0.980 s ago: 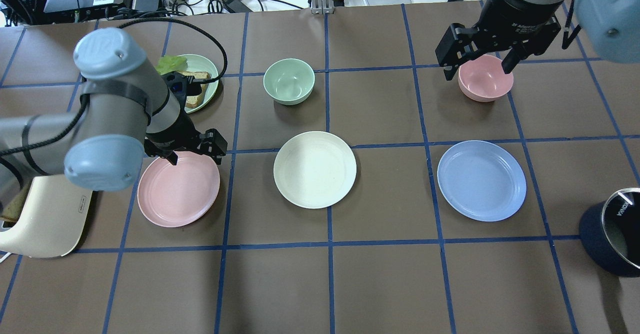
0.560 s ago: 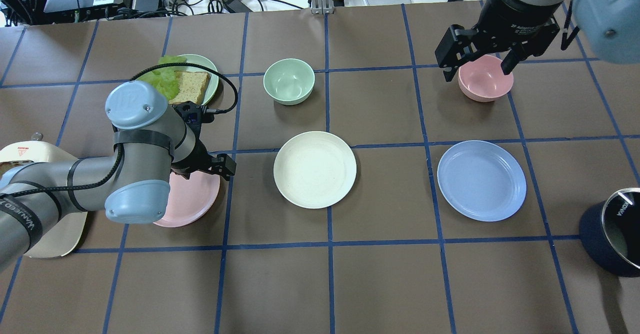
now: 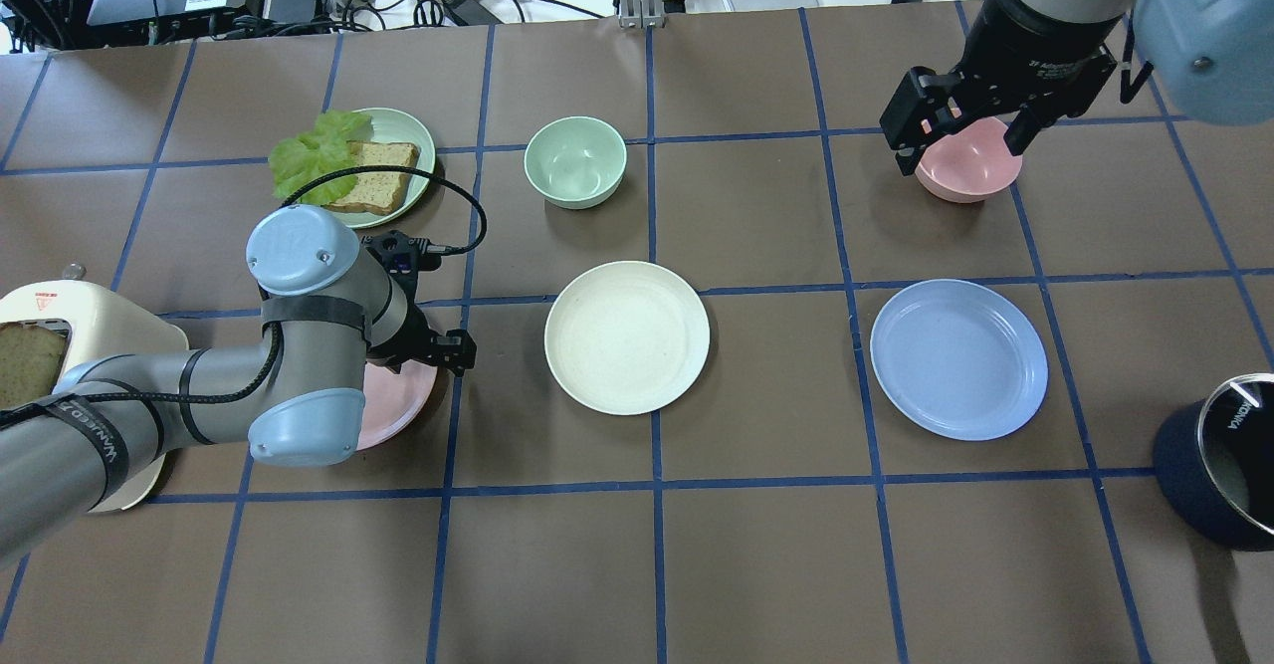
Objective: Stack three plates with pink and blue
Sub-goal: 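Grasp the pink plate rim with the left gripper while the right arm moves out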
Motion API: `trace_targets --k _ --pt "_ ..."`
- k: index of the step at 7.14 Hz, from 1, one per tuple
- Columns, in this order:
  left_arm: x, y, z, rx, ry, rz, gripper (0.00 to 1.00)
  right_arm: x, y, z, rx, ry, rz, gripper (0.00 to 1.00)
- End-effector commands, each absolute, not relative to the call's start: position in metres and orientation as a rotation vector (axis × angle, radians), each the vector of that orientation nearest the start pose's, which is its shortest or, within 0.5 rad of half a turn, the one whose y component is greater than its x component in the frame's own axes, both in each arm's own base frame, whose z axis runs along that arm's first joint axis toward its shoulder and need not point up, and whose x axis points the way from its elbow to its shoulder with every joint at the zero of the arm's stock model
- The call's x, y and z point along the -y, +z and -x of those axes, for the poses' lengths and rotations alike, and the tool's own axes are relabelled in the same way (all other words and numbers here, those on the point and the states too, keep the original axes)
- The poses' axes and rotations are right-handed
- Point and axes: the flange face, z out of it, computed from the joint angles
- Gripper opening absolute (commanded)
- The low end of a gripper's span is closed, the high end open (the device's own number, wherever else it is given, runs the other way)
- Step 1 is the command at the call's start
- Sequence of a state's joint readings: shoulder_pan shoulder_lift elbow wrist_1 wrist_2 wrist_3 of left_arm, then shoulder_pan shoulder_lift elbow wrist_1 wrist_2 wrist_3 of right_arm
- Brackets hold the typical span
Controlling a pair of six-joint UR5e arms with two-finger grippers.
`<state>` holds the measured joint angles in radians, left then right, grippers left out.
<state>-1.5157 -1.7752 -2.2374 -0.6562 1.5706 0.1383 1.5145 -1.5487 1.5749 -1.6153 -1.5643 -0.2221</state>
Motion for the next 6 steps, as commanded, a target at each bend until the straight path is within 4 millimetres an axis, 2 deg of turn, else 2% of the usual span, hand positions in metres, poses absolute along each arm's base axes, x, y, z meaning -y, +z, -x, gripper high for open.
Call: trace_targets --k 1,2,3,5,6 --pt "0.451 0.18 0.109 -3.134 -0.062 -0.137 0.01 0.519 0.456 -0.055 -3.124 0.026 0.231 1.0" --pt "0.452 0.182 0.109 -3.13 -0.069 -0.142 0.0 0.52 0.445 -0.037 -3.127 0.025 0.228 0.97" --pt "0.457 0.192 0.109 -3.12 -0.115 -0.141 0.0 0.52 0.43 -0.024 -3.13 0.019 0.224 0.93" --pt "0.458 0.205 0.113 -3.097 -0.16 -0.148 0.0 0.513 0.382 0.014 -3.128 -0.005 0.293 0.95" --pt "0.457 0.211 0.113 -3.049 -0.173 -0.14 0.0 0.507 0.359 0.031 -3.141 -0.05 0.254 0.95"
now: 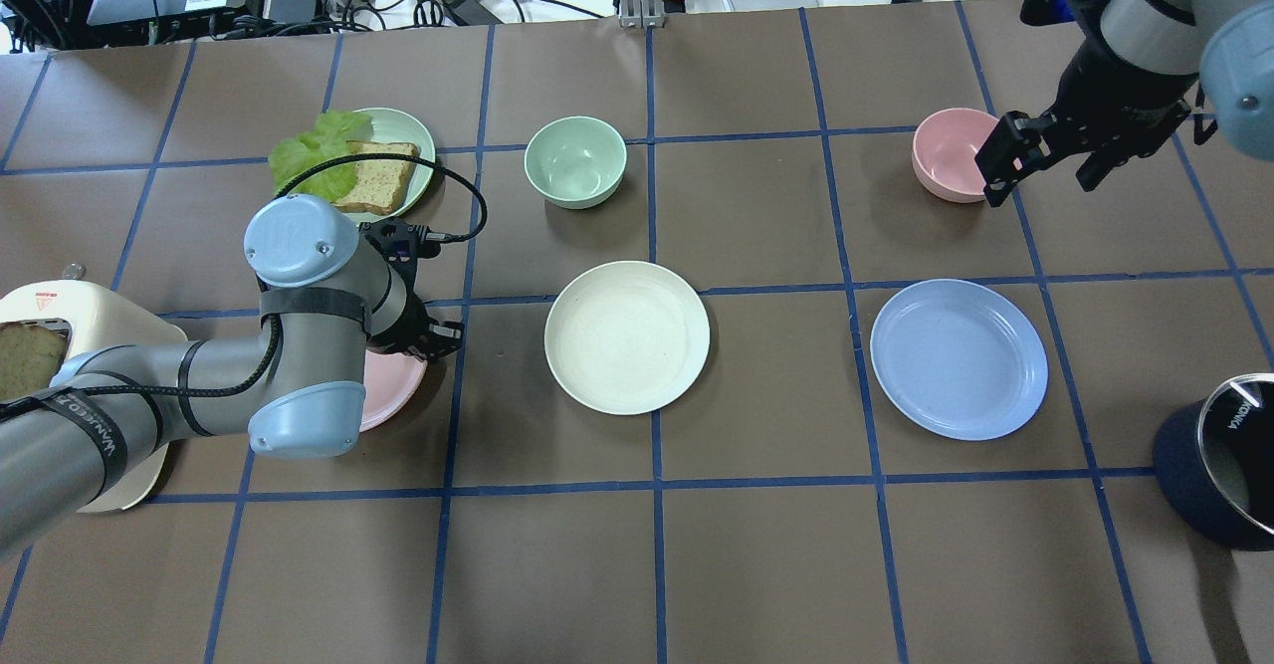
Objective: Stack three plates with pink and blue
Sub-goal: 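Carry the pink plate onto the cream plate while the right gripper reaches the blue plate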
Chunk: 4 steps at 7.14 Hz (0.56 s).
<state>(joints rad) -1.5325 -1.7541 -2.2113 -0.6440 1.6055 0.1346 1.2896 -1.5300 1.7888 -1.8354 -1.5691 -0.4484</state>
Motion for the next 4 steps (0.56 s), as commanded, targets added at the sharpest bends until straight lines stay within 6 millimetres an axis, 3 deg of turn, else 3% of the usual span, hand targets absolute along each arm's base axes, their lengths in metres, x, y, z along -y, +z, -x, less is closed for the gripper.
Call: trace_targets --k 1,2,4 --pt "0.461 0.232 0.133 -3.034 -0.235 -0.199 0.0 0.503 0.342 0.034 -3.16 -0.114 0.241 0.97" --pt "0.468 0.252 0.155 -3.031 -0.232 -0.222 0.0 0.501 0.317 0.034 -3.153 -0.083 0.238 0.96" --pt "0.491 0.293 0.211 -3.047 -0.16 -0.194 0.0 0.517 0.284 0.049 -3.157 -0.072 0.197 0.94"
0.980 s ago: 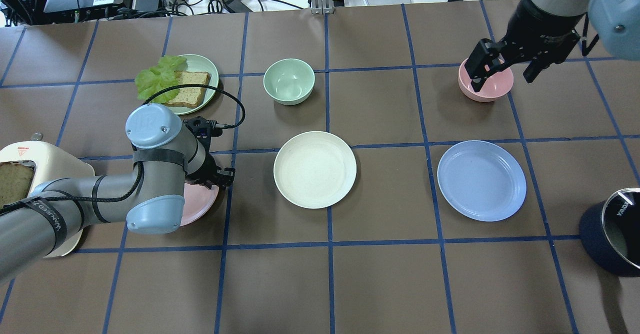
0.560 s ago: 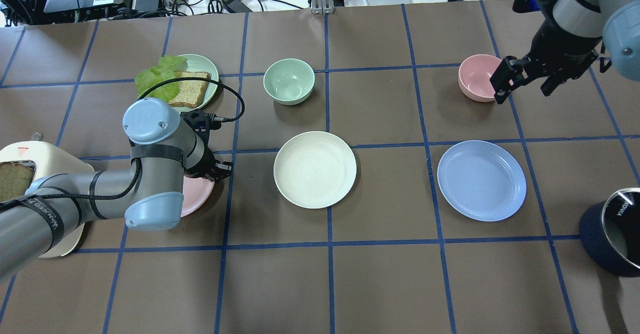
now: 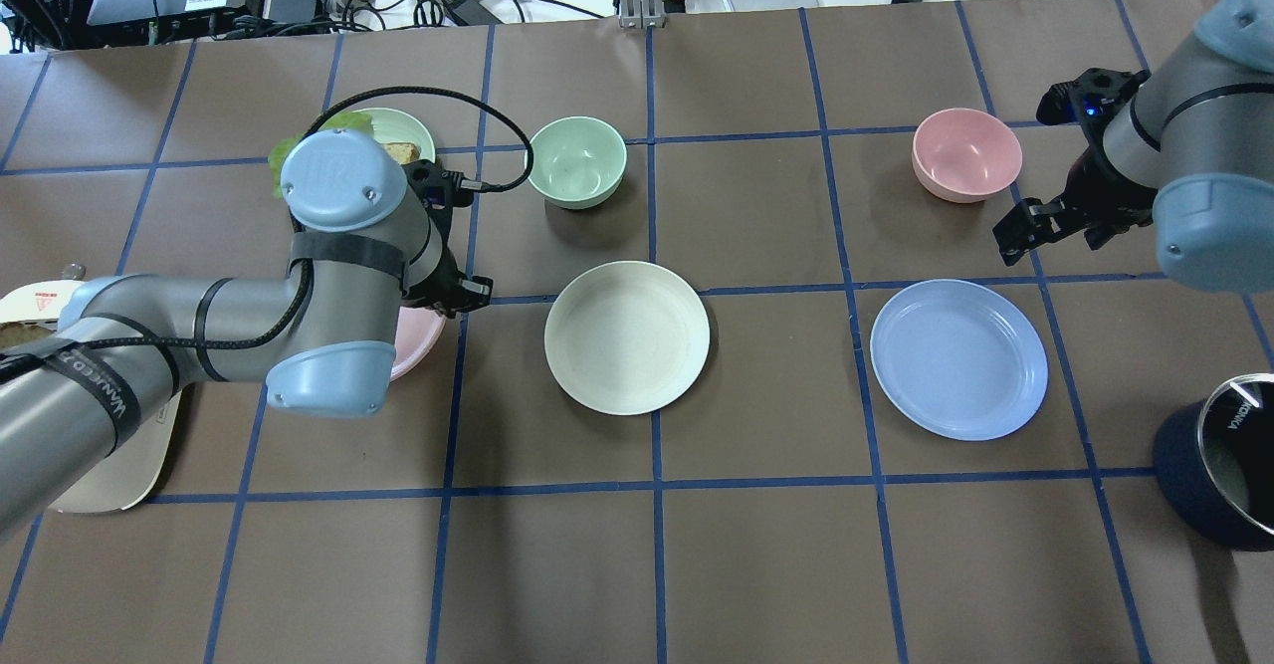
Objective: Stack three plates with pink and blue
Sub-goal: 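Carry the pink plate onto the cream plate while the right gripper reaches the blue plate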
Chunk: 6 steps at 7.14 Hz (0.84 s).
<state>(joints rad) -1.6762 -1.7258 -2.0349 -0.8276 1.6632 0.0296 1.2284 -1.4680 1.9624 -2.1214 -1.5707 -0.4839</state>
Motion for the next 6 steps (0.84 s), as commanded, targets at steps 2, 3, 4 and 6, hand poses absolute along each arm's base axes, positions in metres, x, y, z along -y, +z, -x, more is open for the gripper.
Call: trace_targets --k 2,3,4,6 --pt "0.49 0.307 0.273 -3.073 -0.183 -0.128 0.0 0.52 0.265 0.055 -3.145 -0.018 0.181 0.89" --pt "0.493 0.308 0.304 -3.085 -0.187 -0.107 0.0 0.521 0.256 0.055 -3.138 0.008 0.171 0.89" --pt "0.487 0.304 0.343 -3.08 -0.18 -0.14 0.0 0.521 0.248 0.059 -3.139 0.034 0.143 0.89" --pt "0.474 0.293 0.403 -3.077 -0.137 -0.065 0.0 0.51 0.225 0.074 -3.137 0.12 0.086 0.86"
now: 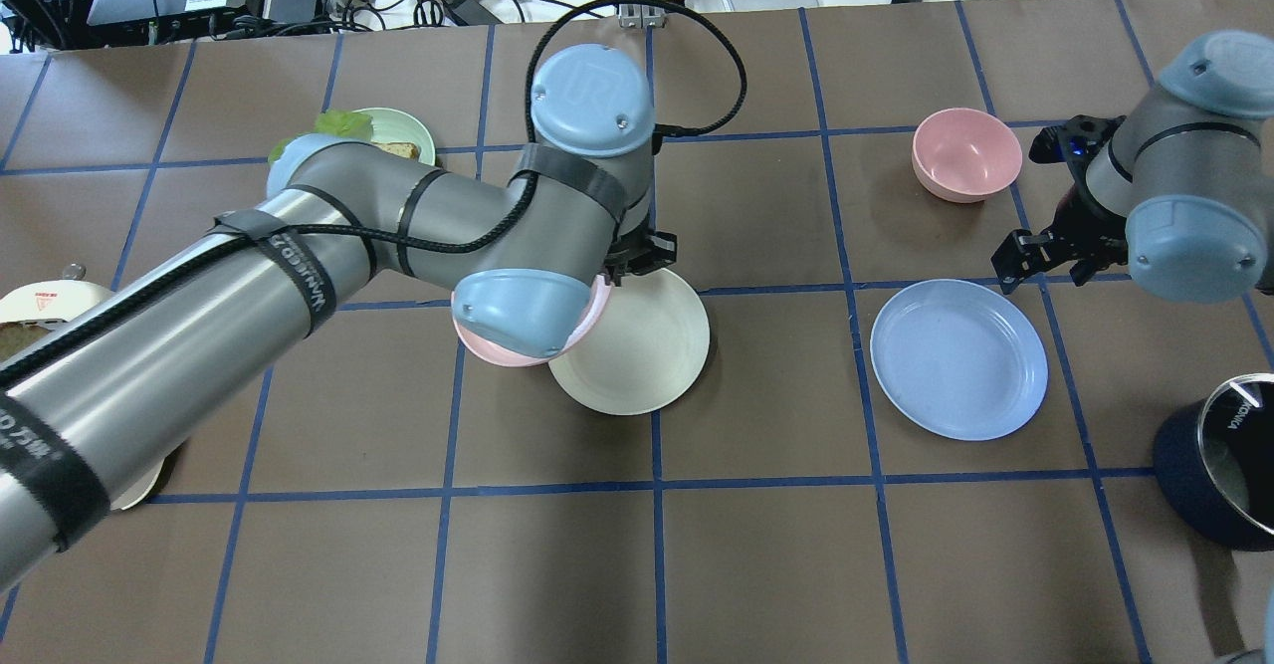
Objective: Stack three plates with pink and blue
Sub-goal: 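Carry the pink plate onto the cream plate while the right gripper reaches the blue plate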
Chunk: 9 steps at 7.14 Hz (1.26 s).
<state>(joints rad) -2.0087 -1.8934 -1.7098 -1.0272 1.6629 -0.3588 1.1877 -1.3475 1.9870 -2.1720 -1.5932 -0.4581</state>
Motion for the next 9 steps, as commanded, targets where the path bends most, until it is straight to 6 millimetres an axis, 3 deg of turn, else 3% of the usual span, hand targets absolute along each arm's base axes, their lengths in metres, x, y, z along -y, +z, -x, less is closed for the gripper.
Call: trace_targets --k 1,3,6,9 --pt "0.47 0.283 0.421 -3.071 -0.12 -0.075 0.0 0.502 0.214 0.071 -3.143 0.104 0.076 0.85" --pt "0.469 0.248 0.437 -3.047 -0.051 -0.116 0.0 0.488 0.195 0.065 -3.181 -0.019 0.06 0.82" --pt "0.46 0.243 0.448 -3.039 -0.034 -0.147 0.0 0.489 0.18 0.069 -3.196 0.037 0.056 0.67" --pt "0.462 0.235 0.449 -3.037 -0.028 -0.117 0.0 0.489 0.188 0.068 -3.197 0.03 0.022 0.67"
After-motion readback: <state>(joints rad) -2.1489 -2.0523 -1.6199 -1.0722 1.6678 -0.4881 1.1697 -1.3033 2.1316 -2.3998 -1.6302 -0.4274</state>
